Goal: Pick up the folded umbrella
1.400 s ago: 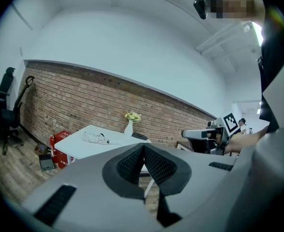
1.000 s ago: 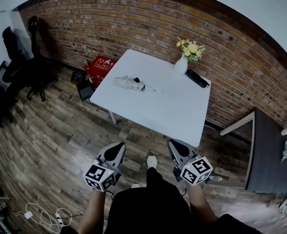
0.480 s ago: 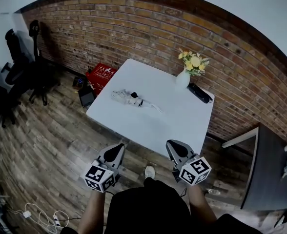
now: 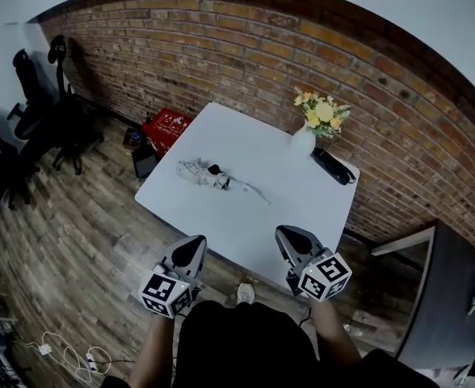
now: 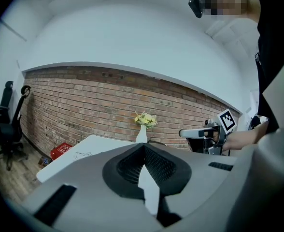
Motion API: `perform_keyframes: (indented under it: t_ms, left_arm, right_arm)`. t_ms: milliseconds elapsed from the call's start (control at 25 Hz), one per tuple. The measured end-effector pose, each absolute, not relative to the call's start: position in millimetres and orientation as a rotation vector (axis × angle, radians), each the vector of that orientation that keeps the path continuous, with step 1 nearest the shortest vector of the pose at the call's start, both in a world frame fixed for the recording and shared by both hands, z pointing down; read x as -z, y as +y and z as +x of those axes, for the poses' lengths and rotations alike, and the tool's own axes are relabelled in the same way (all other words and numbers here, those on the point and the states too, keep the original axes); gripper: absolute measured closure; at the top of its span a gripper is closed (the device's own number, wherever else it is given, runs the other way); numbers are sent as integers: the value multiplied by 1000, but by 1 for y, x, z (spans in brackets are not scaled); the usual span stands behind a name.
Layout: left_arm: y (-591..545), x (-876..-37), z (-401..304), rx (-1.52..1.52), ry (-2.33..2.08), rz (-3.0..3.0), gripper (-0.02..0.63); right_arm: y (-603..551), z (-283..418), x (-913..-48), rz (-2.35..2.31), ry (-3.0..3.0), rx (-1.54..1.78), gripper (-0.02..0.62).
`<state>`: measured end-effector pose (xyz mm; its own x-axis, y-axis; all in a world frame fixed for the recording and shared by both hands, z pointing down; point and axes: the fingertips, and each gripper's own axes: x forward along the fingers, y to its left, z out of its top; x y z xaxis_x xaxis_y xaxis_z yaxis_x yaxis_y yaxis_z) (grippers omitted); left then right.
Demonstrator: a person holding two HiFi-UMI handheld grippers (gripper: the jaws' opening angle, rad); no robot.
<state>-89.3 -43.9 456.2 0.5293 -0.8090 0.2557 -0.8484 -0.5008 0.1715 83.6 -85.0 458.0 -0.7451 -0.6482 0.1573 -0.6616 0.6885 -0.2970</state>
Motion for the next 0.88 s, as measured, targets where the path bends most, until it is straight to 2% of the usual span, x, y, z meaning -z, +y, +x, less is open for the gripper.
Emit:
perform_keyframes:
  t_ms: [360, 880]
  left_arm:
    - [-73, -458, -67, -287, -1293, 2547, 592]
    - [-164, -497, -60, -799, -1001, 2786, 592]
  right_arm:
    - [-106, 95, -466, 1089, -2845, -558, 572]
    - [-144, 72, -476, 1155, -2784, -561, 572]
